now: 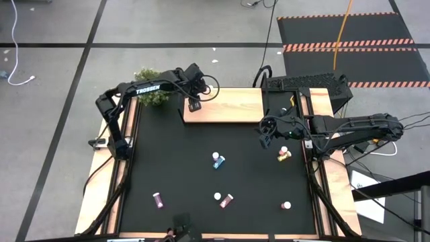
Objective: Pick and place medicine bottles onto shelf by color
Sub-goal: Put the bottom blue pill bottle on the shelf
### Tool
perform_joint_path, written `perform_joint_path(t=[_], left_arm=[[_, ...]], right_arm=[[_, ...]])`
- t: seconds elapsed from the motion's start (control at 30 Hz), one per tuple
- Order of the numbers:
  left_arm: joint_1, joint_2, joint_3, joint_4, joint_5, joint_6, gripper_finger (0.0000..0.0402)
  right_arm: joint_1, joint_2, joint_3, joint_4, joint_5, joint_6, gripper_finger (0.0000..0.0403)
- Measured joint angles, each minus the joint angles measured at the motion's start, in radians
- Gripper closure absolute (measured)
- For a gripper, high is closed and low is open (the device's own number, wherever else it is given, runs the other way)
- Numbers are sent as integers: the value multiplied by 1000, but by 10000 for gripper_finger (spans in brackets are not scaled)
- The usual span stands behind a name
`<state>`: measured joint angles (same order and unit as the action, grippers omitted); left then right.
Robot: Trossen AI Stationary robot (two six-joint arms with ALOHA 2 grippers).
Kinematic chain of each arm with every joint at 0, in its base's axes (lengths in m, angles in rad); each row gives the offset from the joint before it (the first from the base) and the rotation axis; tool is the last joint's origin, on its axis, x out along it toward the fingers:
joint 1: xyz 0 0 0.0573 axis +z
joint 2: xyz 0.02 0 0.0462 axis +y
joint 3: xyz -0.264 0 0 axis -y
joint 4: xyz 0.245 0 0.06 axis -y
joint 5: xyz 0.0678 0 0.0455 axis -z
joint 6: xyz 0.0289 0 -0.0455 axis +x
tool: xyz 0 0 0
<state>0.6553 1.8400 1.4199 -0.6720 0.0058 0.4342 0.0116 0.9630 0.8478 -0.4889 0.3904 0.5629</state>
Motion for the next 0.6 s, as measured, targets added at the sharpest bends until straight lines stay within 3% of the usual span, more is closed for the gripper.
perform_joint_path(t=[0.6], left_arm=[[-18, -5, -21, 12, -35, -12, 265]], right_arm=[[0, 0, 0, 0, -4, -2, 245]])
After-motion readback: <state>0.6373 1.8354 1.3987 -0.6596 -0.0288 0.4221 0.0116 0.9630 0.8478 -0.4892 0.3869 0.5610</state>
